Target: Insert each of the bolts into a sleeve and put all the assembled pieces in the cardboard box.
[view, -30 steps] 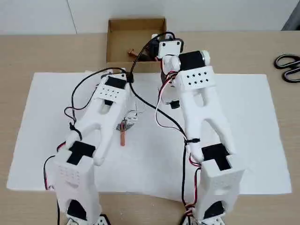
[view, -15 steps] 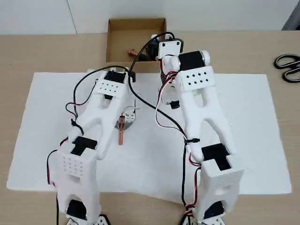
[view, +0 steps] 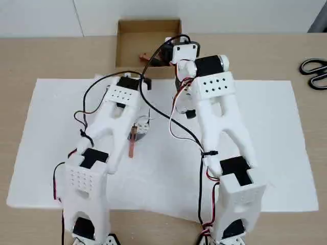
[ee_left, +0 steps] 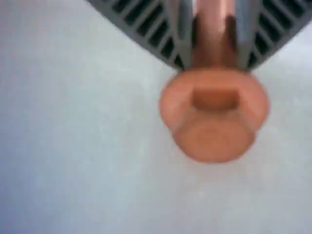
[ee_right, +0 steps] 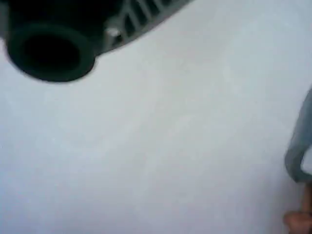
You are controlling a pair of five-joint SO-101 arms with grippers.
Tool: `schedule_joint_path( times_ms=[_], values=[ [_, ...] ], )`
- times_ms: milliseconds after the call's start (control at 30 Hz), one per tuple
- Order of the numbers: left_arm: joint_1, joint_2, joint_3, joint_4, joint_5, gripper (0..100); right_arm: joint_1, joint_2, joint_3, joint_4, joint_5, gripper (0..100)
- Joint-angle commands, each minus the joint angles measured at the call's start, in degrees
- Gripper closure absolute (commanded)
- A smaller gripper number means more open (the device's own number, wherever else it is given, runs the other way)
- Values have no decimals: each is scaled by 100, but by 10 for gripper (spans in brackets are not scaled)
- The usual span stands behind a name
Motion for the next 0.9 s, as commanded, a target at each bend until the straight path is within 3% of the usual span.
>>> schedule_joint_path(
  times_ms=[0, 467, 733, 867],
  values=[
    [26, -466, -655, 273, -123, 995, 57, -365, -246, 75, 53, 994],
    [-651, -2022, -1165, 334, -914, 995, -198, -532, -246, 31, 44, 990],
    [-624, -2347, -1138, 501, -914, 995, -585, -2721, -220, 136, 70, 995],
    [-651, -2163, -1138, 545, -879, 995, -576, -3538, 809, 154, 334, 995]
  ],
)
